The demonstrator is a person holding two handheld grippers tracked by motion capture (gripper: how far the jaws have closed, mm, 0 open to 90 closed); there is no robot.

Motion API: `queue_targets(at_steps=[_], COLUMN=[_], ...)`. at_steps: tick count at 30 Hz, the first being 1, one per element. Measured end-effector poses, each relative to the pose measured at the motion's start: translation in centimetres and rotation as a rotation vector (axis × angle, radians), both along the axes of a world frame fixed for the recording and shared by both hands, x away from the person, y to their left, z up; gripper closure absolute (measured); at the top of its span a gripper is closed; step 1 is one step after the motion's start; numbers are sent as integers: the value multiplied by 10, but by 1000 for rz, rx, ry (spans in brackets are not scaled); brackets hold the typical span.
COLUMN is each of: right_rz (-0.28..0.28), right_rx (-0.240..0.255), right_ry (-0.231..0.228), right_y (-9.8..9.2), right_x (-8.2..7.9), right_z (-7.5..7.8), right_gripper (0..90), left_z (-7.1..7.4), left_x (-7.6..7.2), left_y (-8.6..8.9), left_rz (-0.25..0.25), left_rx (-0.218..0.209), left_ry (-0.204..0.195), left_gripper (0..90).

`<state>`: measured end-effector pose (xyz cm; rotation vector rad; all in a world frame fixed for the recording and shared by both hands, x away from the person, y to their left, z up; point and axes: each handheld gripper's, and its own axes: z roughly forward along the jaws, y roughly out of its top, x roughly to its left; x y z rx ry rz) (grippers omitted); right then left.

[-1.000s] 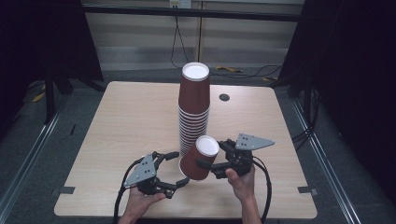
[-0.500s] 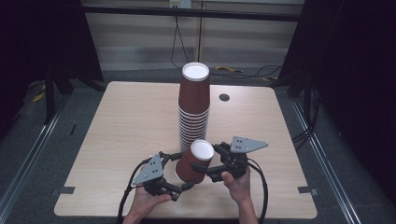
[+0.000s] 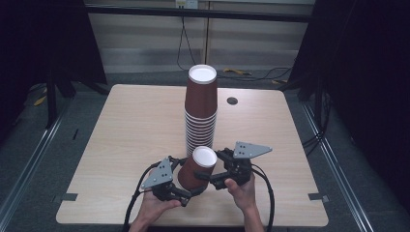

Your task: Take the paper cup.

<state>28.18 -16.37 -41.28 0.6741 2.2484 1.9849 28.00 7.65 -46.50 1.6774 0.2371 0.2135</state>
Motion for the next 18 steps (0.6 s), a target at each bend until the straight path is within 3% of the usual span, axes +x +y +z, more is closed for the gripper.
queue_targets(at_steps=[5,14,18], right_rz=[-3,-10,-8], right_rx=[5,-13,-11], right_ry=[-7,-5,-16], right_y=[-2,-1,1], right_x=[1,1,1], right_z=[1,-1,-1], right_gripper=[231,211,194], left_z=[0,2,3], left_x=[1,3,2], left_y=[-3,-1,0], left_rz=[2,1,7], left_rx=[-5,43,37], left_ry=[6,31,41], left_gripper=[94,127,133])
